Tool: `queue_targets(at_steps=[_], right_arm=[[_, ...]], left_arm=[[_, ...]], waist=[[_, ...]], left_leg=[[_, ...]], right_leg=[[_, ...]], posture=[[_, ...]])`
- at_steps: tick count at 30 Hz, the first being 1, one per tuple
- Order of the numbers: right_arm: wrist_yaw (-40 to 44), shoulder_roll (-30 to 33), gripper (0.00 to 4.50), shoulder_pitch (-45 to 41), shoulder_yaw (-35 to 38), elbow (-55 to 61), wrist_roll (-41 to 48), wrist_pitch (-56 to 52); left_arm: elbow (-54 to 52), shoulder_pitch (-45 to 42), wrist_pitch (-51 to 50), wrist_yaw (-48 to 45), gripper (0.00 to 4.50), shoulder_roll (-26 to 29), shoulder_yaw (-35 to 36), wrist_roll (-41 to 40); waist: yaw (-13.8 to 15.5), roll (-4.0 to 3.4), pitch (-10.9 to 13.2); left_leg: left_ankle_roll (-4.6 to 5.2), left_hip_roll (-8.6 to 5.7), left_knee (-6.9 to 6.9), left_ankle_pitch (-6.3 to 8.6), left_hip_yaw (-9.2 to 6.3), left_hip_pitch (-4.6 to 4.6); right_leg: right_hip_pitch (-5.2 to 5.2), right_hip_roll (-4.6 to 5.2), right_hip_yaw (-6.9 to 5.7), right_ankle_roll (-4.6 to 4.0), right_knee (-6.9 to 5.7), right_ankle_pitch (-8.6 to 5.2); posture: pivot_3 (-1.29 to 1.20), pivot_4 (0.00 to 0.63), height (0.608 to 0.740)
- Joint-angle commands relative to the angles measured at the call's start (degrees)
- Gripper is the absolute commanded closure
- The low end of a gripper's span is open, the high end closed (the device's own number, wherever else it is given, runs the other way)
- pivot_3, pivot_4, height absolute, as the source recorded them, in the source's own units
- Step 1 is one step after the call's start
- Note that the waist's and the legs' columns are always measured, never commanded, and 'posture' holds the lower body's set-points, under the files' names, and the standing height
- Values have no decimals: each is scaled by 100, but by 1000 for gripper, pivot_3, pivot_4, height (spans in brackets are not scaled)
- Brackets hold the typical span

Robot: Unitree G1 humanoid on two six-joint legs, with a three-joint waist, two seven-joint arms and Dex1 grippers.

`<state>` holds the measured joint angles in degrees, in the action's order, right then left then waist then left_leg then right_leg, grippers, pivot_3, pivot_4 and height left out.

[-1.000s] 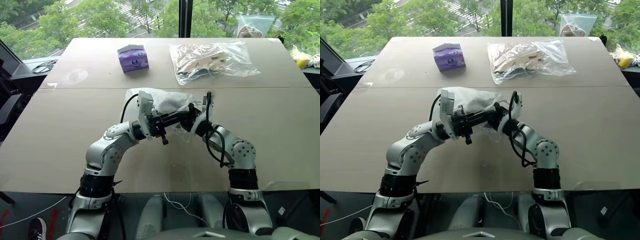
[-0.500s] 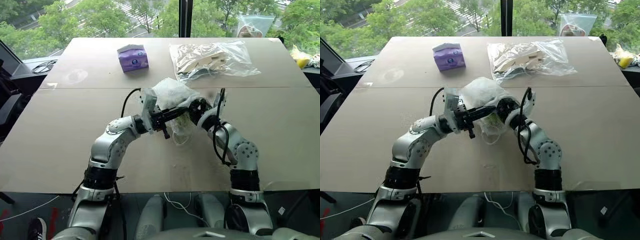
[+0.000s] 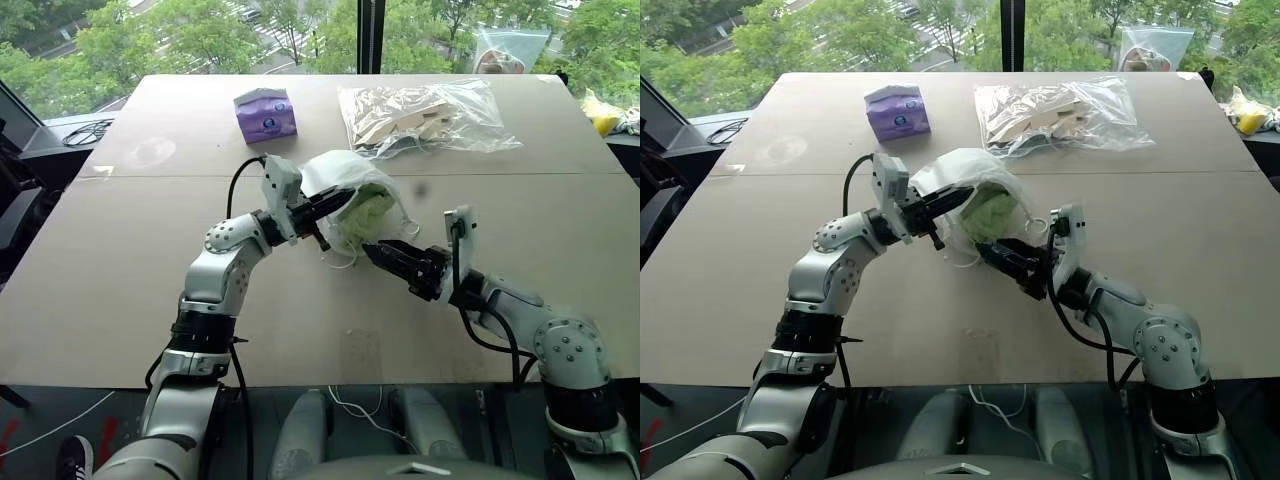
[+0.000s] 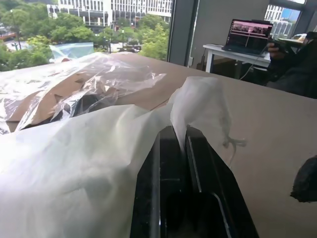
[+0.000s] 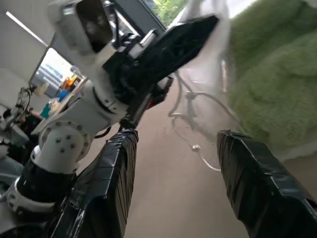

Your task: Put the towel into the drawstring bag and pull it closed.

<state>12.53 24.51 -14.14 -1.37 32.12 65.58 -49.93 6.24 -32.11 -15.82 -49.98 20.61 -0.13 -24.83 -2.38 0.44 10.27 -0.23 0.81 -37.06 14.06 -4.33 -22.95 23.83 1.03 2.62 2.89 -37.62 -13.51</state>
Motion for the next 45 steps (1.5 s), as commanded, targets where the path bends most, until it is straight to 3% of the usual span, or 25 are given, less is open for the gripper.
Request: queue_targets(at_steps=[1, 3, 8, 13, 21, 28, 31, 35, 41, 45], right_arm=[[372, 508, 1762, 117, 313, 201, -962, 576], [469, 829, 1762, 179, 209, 3, -1775, 916], [1180, 1778, 1762, 343, -830, -802, -4060, 2081], [1135, 1352, 1762, -19, -1319, -1832, -5300, 3082], [1051, -3, 1762, -874, -1189, -3487, -5766, 3721], [399, -494, 1762, -1451, -945, -4712, -6388, 4145], [240, -583, 2578, -1450, -726, -4719, -6425, 4333], [12, -658, 4346, -1389, -428, -4604, -6466, 4548], [0, -678, 4476, -1195, -204, -4191, -6498, 4558], [13, -733, 4500, -1065, -169, -3931, -6506, 4419]], left_arm=[[-265, -13, 34, 49, 4500, 2, 69, -29], [-318, 30, 2, 66, 4500, -4, 66, -48], [-357, 61, -38, 92, 4500, -29, 59, -60], [-386, 65, -111, 96, 4500, 8, 96, -93], [-419, 110, -182, 108, 4500, 91, 171, -113], [-419, 182, -183, 198, 4500, 122, 239, -69], [-415, 225, -239, 255, 4500, 136, 267, -73], [-356, 229, -250, 351, 4500, 109, 250, -6], [-274, 166, -457, 443, 4500, 56, 290, -132], [-325, 155, -441, 519, 3178, 85, 352, -112]], waist=[[9, 7, 3], [14, 12, 7], [14, 18, 10], [-7, 23, 12], [19, 34, 17], [21, 34, 17], [19, 34, 17], [2, 34, 17], [3, 34, 17], [0, 34, 17]], left_leg=[[0, 0, -1, 0, 1, 0], [0, -2, -6, 0, 6, 0], [-1, -4, -8, 0, 12, 2], [-1, -2, -6, -1, 13, 7], [-21, -3, -8, -12, 8, 9], [-25, -7, -7, -15, 5, 8], [-27, -7, -7, -15, 5, 8], [-27, -7, -6, -15, 5, 9], [-27, -8, -7, -15, 5, 11], [-27, -7, -8, -15, 5, 12]], right_leg=[[-1, 1, 1, 0, 1, 0], [-3, 3, 3, 2, 2, 1], [-3, 6, 8, 2, 2, 1], [-2, 2, 11, 2, -4, 1], [-5, 5, 7, -13, -10, 12], [-6, 10, 5, -22, -11, 17], [-6, 11, 4, -22, -13, 17], [-6, 11, 6, -23, -15, 17], [-6, 10, 6, -23, -21, 18], [-6, 10, 6, -23, -23, 17]], posture=[[0, 150, 740], [0, 150, 740], [0, 150, 740], [0, 150, 740], [0, 150, 740], [0, 150, 740], [0, 150, 740], [0, 150, 740], [0, 150, 740], [0, 150, 740]])
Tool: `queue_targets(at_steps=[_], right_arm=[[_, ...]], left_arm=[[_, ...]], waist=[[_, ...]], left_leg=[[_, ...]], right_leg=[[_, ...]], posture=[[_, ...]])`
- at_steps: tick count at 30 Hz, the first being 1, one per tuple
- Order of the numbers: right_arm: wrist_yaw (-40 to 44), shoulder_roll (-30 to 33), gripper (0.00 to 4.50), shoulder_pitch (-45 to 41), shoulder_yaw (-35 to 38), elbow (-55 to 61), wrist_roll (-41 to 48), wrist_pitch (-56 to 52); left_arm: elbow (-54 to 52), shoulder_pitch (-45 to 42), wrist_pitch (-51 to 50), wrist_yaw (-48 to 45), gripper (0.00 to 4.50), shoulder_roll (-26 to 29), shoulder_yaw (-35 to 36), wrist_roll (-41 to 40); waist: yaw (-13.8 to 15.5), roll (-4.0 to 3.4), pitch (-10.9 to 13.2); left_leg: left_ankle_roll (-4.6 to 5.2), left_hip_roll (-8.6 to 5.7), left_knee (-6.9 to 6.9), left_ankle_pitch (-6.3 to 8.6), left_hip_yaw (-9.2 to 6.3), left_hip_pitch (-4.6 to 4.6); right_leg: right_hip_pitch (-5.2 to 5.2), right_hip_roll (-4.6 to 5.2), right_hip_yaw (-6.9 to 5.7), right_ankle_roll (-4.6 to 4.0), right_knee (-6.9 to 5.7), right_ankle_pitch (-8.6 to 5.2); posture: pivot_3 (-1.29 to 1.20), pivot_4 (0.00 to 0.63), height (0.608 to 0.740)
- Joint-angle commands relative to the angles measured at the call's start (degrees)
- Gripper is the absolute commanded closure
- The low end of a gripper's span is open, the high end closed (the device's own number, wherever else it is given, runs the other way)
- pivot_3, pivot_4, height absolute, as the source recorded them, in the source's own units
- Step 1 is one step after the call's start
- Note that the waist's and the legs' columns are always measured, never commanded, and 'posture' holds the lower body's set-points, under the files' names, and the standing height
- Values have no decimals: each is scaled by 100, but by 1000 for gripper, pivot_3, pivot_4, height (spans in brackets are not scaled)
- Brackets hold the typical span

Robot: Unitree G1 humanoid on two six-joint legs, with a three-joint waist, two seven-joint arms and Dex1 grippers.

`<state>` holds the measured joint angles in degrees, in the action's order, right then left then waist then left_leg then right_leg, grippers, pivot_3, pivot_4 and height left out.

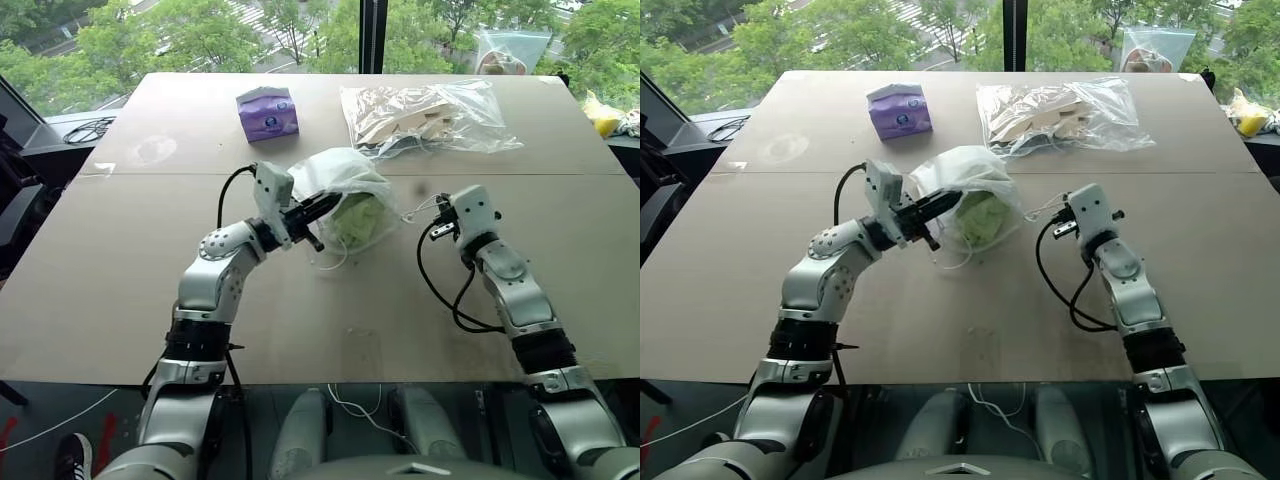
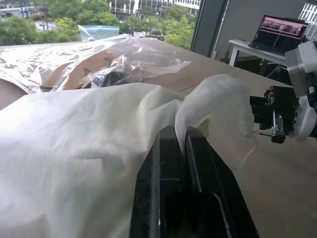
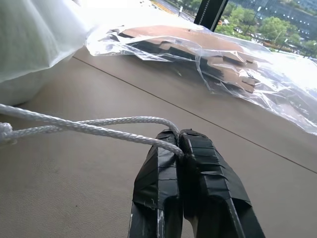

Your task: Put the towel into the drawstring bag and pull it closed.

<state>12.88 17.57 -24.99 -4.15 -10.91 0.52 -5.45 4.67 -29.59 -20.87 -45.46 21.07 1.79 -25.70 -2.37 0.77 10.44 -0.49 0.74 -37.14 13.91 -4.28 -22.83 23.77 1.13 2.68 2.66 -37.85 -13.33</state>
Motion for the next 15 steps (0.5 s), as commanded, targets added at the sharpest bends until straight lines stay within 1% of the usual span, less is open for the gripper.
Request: queue_targets(at_steps=[1, 2, 3, 6, 8, 9, 10, 12, 14, 15], right_arm=[[-21, -53, 4500, 34, 106, 416, -10, -63], [-20, -61, 4500, 45, 101, 453, -25, -91], [-27, -67, 4500, 51, 106, 495, -36, -120], [-50, -91, 4500, 80, 183, 585, -16, -180], [-39, -87, 4500, 104, 202, 594, -22, -193], [-31, -91, 4500, 112, 204, 586, -26, -190], [-25, -99, 4500, 115, 204, 575, -33, -184], [-7, -127, 4500, 90, 190, 535, -39, -174], [-3, -157, 4500, 57, 178, 503, -47, -174], [0, -176, 4500, 32, 166, 485, -49, -175]], left_arm=[[-128, -128, 79, 127, 2641, 107, 161, 65], [-87, -172, 50, 96, 2186, 245, 171, 120], [-20, -341, -98, 86, 1822, 470, 408, -4], [-81, -690, -830, -306, 1822, 1167, 1089, -789], [-189, -587, -1427, -736, 1822, 1660, 1284, -1221], [-223, -392, -1713, -985, 1822, 1937, 1308, -1346], [-232, -202, -1902, -1200, 1822, 2165, 1290, -1396], [-328, 442, -1781, -1601, 1822, 2581, 1000, -1086], [-396, 822, -1638, -1663, 1822, 2672, 836, -901], [-417, 959, -1556, -1576, 1822, 2581, 778, -832]], waist=[[-2, 0, 0], [-2, 0, 0], [-8, 0, 0], [-26, 3, 3], [-50, 0, 2], [-53, 0, 2], [-64, -2, 1], [-94, -5, 0], [-111, -6, 3], [-100, 1, 7]], left_leg=[[0, 0, 0, 0, 0, 1], [0, 0, 0, 0, -1, 2], [0, 0, 0, 0, 0, 2], [-1, 1, 0, -1, -4, 4], [-1, 8, 1, -1, -4, 3], [-1, 7, 5, -1, -1, 5], [-1, 7, 6, -1, 1, 6], [-1, 2, 10, -1, 9, 8], [-1, -1, 16, 0, 17, 10], [-1, -2, 20, -1, 20, 9]], right_leg=[[0, 0, 0, 0, -1, 0], [0, 0, 0, 0, -2, 0], [0, -1, 0, 0, -2, 0], [2, -5, -1, -1, -9, 0], [6, -11, -2, -2, -10, -1], [5, -8, -1, -2, -7, -1], [5, -7, 0, -2, -7, -1], [3, 0, 7, -2, -2, -2], [5, 4, 17, -2, 1, -2], [7, 7, 19, -2, 2, -2]], posture=[[0, 150, 740], [0, 150, 740], [0, 150, 740], [0, 150, 740], [0, 150, 740], [0, 150, 740], [0, 150, 740], [0, 150, 740], [0, 150, 740], [0, 150, 740]])
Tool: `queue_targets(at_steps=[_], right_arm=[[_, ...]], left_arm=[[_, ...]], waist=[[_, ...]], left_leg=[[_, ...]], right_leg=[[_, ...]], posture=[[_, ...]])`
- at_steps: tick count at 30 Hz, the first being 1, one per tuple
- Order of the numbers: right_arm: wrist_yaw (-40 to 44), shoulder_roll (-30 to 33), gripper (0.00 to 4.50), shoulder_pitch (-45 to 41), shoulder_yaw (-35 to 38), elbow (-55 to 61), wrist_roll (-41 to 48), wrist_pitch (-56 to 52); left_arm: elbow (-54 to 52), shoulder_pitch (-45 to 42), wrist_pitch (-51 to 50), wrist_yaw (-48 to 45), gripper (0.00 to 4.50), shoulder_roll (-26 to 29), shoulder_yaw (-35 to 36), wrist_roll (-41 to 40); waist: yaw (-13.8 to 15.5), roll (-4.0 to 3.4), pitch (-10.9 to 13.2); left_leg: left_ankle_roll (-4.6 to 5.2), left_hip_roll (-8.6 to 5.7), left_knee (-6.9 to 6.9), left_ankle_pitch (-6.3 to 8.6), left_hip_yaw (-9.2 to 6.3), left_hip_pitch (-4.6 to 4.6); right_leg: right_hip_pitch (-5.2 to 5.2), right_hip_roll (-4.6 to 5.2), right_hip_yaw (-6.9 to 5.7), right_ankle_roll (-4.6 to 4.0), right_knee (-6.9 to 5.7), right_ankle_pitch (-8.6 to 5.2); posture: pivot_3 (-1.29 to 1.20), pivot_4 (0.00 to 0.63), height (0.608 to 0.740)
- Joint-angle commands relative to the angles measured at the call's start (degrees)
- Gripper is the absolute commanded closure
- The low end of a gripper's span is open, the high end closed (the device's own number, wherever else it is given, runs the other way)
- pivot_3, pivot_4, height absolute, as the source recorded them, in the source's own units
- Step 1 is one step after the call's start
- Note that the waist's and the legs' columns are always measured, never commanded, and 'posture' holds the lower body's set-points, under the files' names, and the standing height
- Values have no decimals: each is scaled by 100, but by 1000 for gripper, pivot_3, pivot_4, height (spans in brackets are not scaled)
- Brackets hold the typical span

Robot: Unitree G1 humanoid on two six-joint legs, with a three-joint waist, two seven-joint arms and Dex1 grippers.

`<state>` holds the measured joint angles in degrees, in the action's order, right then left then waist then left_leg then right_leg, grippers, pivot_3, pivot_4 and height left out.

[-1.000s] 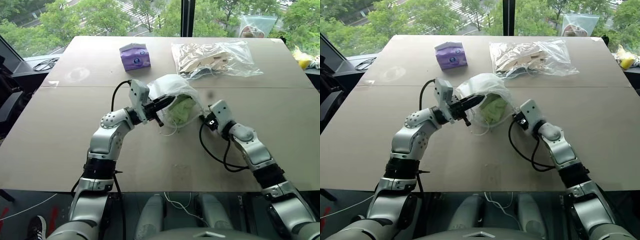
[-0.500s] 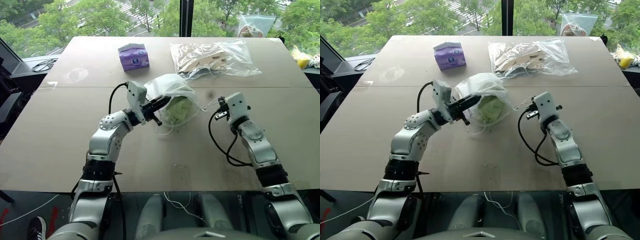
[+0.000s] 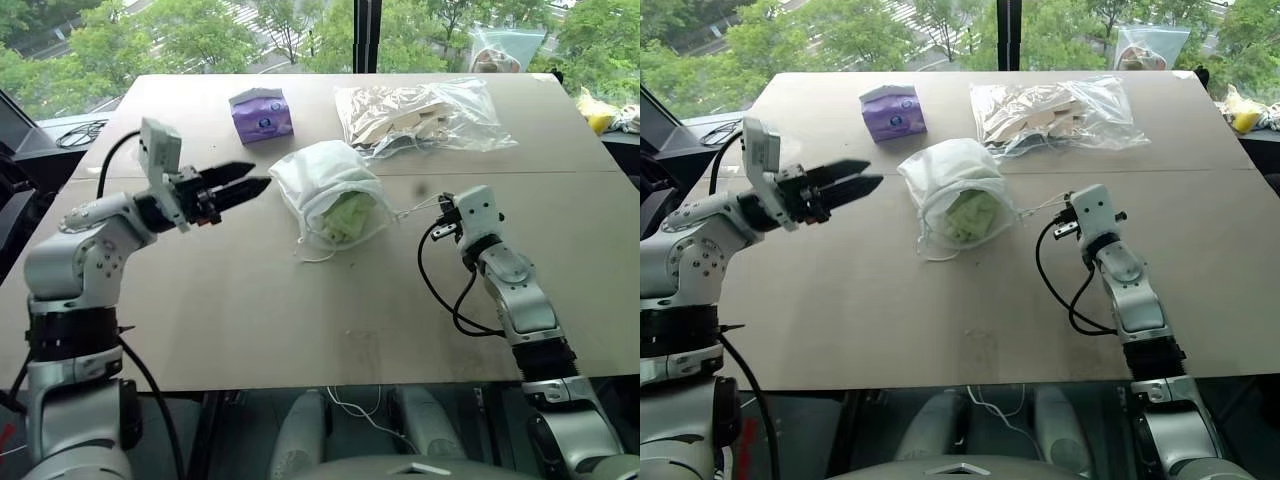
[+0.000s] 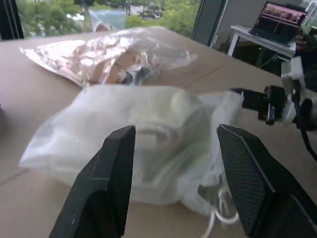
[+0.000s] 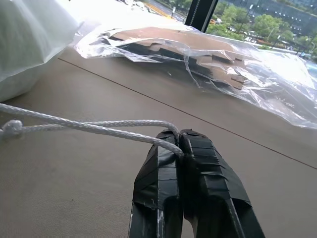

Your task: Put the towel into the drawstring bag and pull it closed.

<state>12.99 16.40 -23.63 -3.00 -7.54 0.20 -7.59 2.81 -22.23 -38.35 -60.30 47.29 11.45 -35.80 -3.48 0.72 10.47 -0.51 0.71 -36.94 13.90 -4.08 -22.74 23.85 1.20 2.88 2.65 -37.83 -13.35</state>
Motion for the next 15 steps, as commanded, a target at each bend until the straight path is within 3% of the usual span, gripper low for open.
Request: queue_targets(at_steps=[1, 6, 14, 15], right_arm=[[-7, -76, 4500, -123, 44, 137, -17, 37], [20, -141, 4500, -172, 49, 99, -20, 25], [26, -121, 4500, -61, 87, 218, -31, -16], [18, -118, 4500, -38, 92, 235, -35, -18]], left_arm=[[-259, 341, 333, -12, 1822, -139, -260, 283], [-161, 462, 1112, 472, 1822, -831, -701, 895], [290, 269, 1610, 961, 1822, -1838, -820, 1135], [378, 212, 1713, 1042, 2064, -1950, -760, 1133]], waist=[[39, 12, 7], [155, 13, 7], [107, 14, 7], [105, 14, 7]], left_leg=[[0, 0, 0, 0, -3, -4], [-20, 0, -5, -12, -22, -7], [-31, -6, -10, -18, -17, -4], [-31, -6, -8, -18, -19, -3]], right_leg=[[4, 0, -3, 0, 0, 0], [1, 1, -22, -1, -4, 1], [-2, 7, -18, 1, -11, 3], [-2, 6, -19, 1, -12, 3]], posture=[[0, 150, 740], [0, 150, 740], [0, 150, 740], [0, 150, 740]])
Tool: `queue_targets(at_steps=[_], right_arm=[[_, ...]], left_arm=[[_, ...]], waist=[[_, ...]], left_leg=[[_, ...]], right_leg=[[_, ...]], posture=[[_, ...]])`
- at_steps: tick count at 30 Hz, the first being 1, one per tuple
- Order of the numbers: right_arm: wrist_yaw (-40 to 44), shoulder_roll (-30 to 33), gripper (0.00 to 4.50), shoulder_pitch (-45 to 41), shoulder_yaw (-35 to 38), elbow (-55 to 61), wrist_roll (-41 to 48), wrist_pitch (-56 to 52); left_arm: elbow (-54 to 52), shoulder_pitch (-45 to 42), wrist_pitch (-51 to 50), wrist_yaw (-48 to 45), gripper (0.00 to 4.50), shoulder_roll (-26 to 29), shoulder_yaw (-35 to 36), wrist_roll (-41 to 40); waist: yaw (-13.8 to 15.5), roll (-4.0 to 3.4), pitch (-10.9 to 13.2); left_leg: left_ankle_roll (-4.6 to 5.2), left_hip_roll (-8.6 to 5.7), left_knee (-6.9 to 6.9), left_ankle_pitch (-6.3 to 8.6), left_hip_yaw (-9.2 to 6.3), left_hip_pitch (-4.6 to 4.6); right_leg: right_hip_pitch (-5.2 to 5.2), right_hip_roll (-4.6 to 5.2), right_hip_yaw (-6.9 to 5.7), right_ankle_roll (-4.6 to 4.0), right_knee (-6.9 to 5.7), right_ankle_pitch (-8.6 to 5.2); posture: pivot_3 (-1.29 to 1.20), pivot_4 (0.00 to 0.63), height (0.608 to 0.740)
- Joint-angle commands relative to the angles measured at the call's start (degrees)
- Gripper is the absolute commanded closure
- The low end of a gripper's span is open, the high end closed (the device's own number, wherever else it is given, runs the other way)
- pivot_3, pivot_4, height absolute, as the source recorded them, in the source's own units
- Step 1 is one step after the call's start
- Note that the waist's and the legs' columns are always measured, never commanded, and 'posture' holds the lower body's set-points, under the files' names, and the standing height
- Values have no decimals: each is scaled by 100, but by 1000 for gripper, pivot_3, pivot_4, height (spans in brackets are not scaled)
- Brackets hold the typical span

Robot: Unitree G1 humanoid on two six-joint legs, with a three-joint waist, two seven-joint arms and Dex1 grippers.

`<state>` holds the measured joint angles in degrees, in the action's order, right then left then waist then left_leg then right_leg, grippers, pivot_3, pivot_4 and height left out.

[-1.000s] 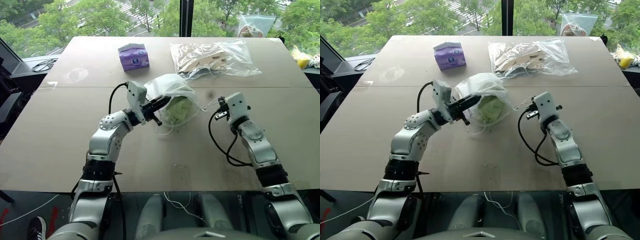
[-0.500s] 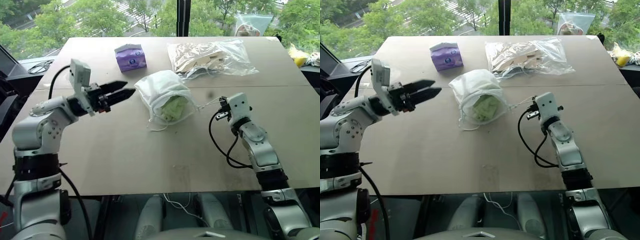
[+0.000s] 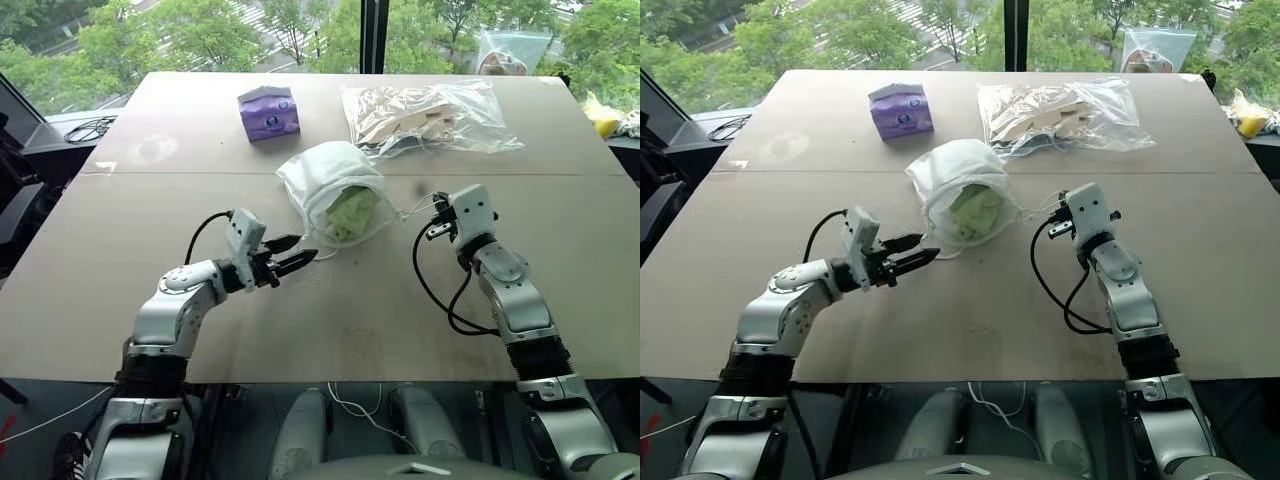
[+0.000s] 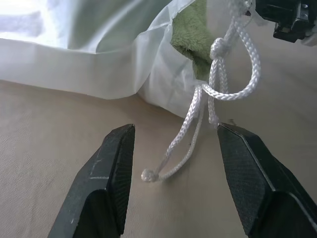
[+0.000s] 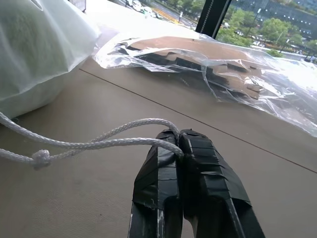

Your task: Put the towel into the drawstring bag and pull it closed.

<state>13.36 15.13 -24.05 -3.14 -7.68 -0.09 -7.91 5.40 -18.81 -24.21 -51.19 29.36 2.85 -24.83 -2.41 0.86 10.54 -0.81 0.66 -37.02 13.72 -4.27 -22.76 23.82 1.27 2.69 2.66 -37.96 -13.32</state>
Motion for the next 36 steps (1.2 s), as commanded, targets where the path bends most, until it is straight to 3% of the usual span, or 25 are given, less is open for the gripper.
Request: queue_targets(at_steps=[1, 6, 12, 21, 30, 36], right_arm=[[-25, 13, 4500, 27, 108, 265, -13, 11], [-72, -17, 4500, 127, 115, 374, -39, -28], [-321, -54, 4500, 159, 182, 392, -175, 107], [-1615, -19, 4500, -224, 839, 90, -519, 721], [-1945, -25, 4500, -264, 933, 62, -568, 906], [-1954, -88, 4500, -190, 883, 125, -547, 899]], left_arm=[[192, -185, 352, 213, 2334, -265, 176, -4], [245, -148, 690, 638, 4448, -518, 407, 109], [317, -105, 1197, 1414, 4448, -729, 718, 347], [575, -335, 1202, 2720, 4448, -895, 1453, 315], [619, -298, 941, 2954, 4448, -858, 1429, 292], [707, -107, 412, 2662, 4448, -1010, 1676, -499]], waist=[[2, 0, 0], [0, 0, 0], [12, 1, 0], [8, 2, -2], [7, 2, -2], [0, 2, -2]], left_leg=[[0, 1, 0, 0, -1, 0], [0, 1, -2, 0, 0, -1], [0, 0, -3, 0, -2, -1], [-1, -1, -8, 0, -2, -2], [-1, -2, -6, 0, -1, -3], [-1, -2, -8, 0, -1, -2]], right_leg=[[1, -2, -1, 0, 0, 0], [0, -1, 1, 0, 0, 0], [0, 0, -1, 1, -1, 1], [-2, 1, -1, 4, -2, 3], [-3, 1, 0, 3, 0, 3], [-4, 1, -1, 3, -2, 3]], posture=[[0, 150, 740], [0, 150, 740], [0, 150, 740], [0, 150, 740], [0, 150, 740], [0, 150, 740]])
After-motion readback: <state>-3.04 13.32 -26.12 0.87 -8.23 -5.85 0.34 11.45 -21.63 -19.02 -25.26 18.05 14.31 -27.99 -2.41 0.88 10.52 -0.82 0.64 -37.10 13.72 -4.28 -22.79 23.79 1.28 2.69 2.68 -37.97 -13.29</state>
